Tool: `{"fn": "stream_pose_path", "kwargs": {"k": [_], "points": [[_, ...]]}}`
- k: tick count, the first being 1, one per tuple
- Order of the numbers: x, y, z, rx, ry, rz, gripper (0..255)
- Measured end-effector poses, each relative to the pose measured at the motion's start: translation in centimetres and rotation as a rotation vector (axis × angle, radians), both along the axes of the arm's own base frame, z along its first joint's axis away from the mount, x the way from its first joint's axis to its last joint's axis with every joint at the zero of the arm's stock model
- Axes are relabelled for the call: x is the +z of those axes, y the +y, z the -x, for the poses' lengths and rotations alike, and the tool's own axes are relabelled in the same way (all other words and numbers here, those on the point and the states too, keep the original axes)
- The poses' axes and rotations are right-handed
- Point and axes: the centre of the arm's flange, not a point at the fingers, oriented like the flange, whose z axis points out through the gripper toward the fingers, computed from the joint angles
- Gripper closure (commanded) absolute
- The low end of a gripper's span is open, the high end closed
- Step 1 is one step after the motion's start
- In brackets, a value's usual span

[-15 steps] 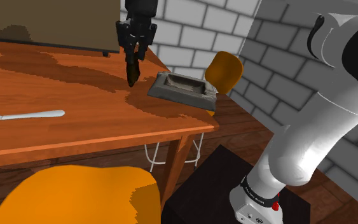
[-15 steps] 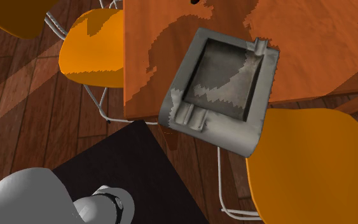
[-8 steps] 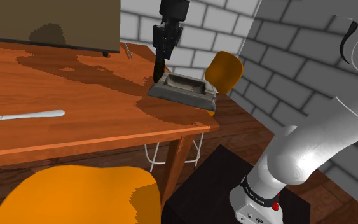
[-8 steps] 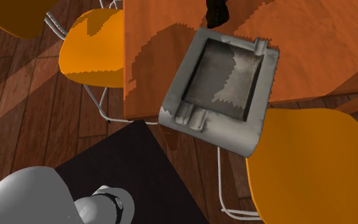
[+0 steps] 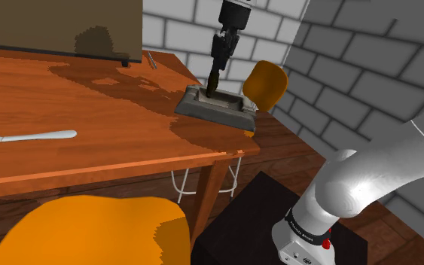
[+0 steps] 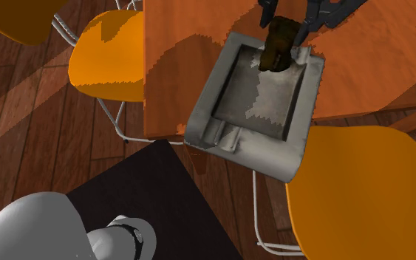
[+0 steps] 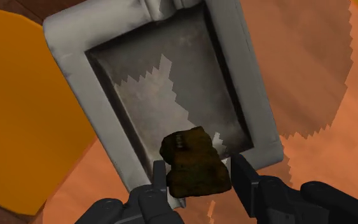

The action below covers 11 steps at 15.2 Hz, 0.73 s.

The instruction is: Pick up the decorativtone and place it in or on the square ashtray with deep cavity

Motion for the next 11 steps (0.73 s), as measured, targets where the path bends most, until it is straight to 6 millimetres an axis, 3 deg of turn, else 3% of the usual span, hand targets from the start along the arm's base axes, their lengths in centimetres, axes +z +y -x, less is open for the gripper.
{"fn": "stream_pose_path", "kwargs": {"k": [7,8,9,10,11], "points": [[-2.6,-0.9,0.1,-0.003,-0.025,0.007,255],[-2.5,-1.0,0.0,-0.003,-0.033,0.009,0],[-2.5,-0.9,0.0,-0.003,-0.030,0.008,0],[-3.6,-1.5,2.1,0.008,-0.065,-0.023,0],[-5.1,-2.1,5.7,0.032,-0.189,-0.082,0]]}}
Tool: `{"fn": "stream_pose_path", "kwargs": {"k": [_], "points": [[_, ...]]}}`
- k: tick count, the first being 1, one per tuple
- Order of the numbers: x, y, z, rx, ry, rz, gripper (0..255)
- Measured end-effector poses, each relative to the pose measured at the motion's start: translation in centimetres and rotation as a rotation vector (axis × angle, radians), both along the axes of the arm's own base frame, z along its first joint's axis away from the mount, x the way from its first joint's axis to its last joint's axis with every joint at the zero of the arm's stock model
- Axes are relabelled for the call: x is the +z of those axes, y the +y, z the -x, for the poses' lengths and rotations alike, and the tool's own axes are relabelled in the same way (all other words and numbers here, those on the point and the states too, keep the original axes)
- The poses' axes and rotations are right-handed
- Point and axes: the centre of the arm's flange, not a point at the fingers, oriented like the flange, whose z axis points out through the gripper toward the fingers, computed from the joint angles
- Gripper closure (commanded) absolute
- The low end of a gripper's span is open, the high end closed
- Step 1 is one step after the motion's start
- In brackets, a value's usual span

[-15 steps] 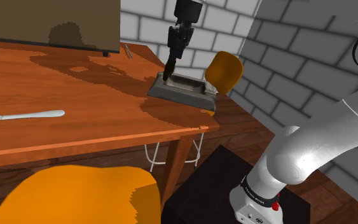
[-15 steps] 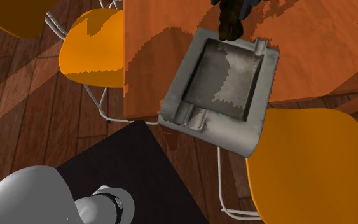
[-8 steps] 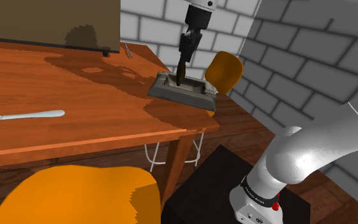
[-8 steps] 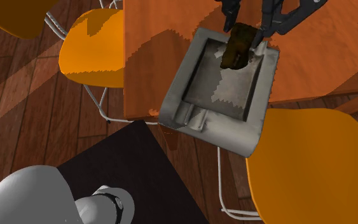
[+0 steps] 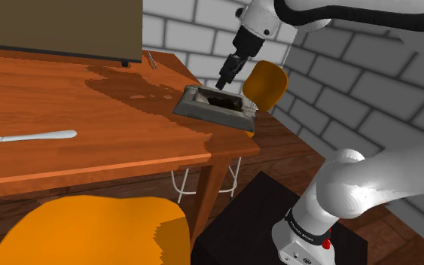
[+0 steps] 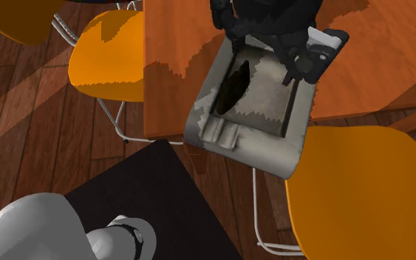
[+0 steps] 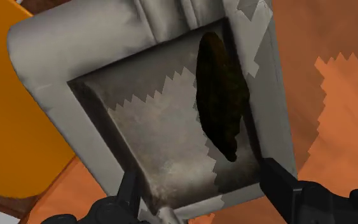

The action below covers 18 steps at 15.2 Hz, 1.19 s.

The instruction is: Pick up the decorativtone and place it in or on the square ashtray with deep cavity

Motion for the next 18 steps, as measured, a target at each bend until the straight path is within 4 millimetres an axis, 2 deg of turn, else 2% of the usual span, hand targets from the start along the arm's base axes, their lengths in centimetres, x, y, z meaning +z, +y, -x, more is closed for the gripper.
{"fn": "stream_pose_path", "kwargs": {"k": [1,3,9,15,16,18], "points": [[-0.4,-0.6,1.9,0.007,-0.156,-0.043,0],[-1.4,-1.0,3.1,0.006,-0.282,-0.075,0],[-4.2,-0.8,1.9,0.004,-0.325,-0.085,0],[-4.4,-0.8,1.8,0.003,-0.326,-0.085,0],[-4.4,-0.8,1.8,0.003,-0.326,-0.085,255],[-4.4,-0.8,1.8,0.003,-0.326,-0.085,255]]}}
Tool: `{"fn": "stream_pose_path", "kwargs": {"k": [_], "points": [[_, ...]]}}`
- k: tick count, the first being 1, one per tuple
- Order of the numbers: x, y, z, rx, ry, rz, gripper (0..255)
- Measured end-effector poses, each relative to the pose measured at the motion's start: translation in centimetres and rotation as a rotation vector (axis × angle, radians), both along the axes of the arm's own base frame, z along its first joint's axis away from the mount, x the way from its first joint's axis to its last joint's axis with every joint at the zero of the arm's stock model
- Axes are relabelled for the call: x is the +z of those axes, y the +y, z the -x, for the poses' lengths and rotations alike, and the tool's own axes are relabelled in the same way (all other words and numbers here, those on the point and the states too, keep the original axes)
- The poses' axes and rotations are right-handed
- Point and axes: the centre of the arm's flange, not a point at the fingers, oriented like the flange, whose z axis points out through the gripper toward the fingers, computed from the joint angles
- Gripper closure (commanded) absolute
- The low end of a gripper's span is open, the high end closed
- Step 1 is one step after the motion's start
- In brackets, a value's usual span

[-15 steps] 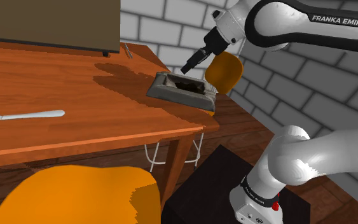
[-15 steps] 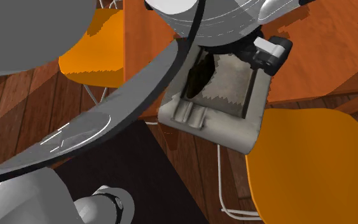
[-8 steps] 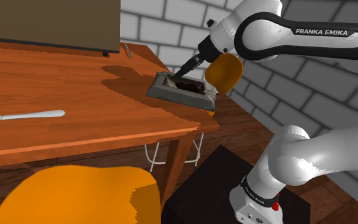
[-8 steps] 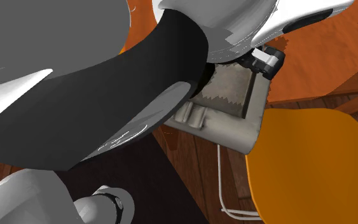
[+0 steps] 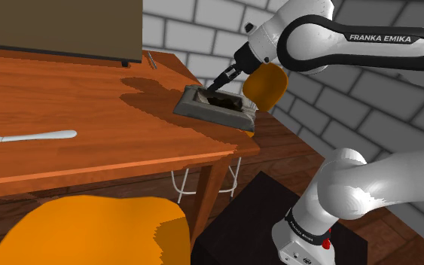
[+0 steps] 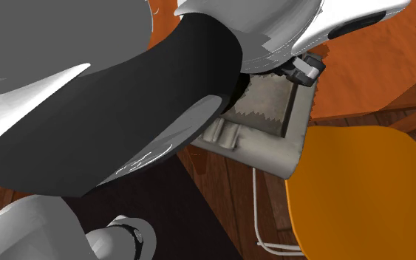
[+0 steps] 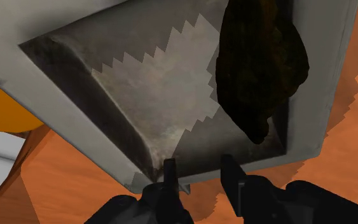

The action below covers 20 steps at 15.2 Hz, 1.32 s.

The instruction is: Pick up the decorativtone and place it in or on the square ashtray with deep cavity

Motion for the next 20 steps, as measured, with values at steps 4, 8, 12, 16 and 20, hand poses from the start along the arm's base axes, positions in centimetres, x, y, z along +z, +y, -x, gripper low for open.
{"fn": "stream_pose_path", "kwargs": {"k": [4,8,12,16,20], "points": [[0.0,0.0,0.0,0.000,0.000,0.000,255],[0.0,0.0,0.0,0.000,0.000,0.000,0],[2.0,2.3,0.5,0.051,0.126,0.147,0],[4.2,7.3,1.3,0.143,0.402,0.436,0],[4.0,9.0,1.8,0.179,0.542,0.574,0]]}}
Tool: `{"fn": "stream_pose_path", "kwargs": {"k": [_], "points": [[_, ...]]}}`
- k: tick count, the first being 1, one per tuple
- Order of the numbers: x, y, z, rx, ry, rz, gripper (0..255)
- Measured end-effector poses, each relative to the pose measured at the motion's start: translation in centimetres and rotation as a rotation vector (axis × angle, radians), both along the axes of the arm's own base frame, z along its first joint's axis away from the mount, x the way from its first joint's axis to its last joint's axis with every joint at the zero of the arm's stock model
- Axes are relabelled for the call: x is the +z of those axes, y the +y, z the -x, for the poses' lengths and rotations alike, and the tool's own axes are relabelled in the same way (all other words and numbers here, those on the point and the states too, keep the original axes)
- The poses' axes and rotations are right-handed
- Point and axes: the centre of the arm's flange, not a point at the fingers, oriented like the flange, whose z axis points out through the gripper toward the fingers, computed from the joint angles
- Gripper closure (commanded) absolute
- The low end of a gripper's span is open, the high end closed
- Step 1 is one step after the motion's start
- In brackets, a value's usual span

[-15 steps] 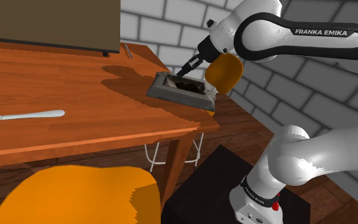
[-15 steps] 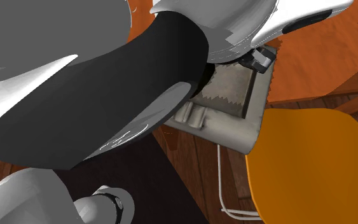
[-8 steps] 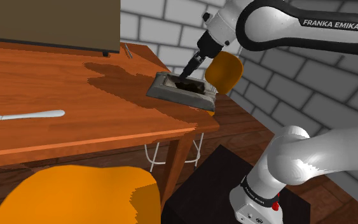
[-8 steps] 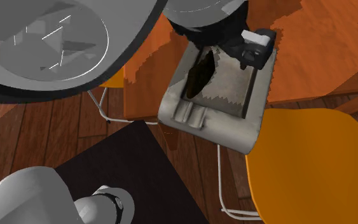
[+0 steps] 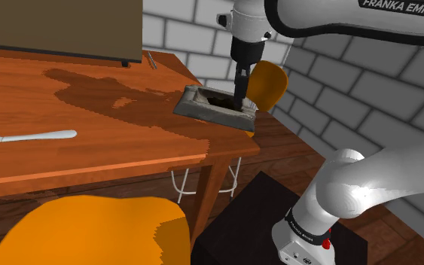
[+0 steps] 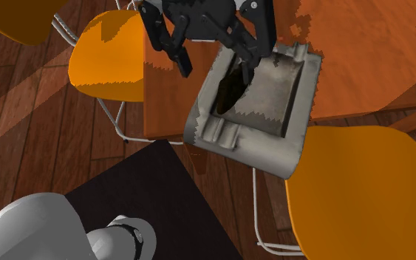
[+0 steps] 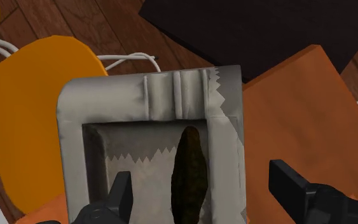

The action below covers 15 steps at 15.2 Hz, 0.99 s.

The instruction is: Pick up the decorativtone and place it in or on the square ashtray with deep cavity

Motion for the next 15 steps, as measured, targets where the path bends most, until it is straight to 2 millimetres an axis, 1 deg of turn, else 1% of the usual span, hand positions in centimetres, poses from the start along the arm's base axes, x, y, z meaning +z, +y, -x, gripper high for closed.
{"fn": "stream_pose_path", "kwargs": {"k": [5,12,13,15], "points": [[-2.3,-0.6,-0.2,0.001,0.010,0.011,0],[-2.7,-0.7,-0.1,0.001,0.011,0.011,0],[-2.7,-0.7,-0.1,0.001,0.011,0.011,255],[-2.7,-0.7,-0.1,0.001,0.011,0.011,255]]}}
